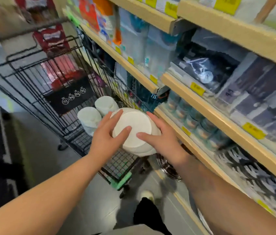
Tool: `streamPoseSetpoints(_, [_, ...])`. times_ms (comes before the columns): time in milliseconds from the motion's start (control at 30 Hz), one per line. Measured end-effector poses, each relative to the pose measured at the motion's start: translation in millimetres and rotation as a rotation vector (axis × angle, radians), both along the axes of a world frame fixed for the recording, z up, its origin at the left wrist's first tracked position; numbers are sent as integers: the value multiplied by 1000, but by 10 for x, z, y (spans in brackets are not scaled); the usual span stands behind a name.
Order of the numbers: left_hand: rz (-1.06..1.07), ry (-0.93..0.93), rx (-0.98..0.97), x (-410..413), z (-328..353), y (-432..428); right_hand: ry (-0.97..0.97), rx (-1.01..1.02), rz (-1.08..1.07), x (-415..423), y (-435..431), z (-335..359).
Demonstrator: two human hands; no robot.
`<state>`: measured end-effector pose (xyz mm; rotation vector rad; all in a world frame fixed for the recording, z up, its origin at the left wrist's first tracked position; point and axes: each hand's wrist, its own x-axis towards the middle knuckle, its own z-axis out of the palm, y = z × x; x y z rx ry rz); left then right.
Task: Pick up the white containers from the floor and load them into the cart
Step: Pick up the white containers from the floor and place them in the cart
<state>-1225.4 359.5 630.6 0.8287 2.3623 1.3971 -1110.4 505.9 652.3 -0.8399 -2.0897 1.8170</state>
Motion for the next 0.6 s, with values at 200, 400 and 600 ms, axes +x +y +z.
streamPoseSetpoints(200, [261,-24,-104,-724,-79,-131,-56,-70,302,-1092,91,-220])
streamPoseSetpoints(400, [374,-86,-146,-1471,-357,-491,-173,-125,440,-1979,-231,-569])
streamPoseSetpoints(600, [400,-140,-265,-2281,-653,-564,-265,-146,528,-2657,-457,-899])
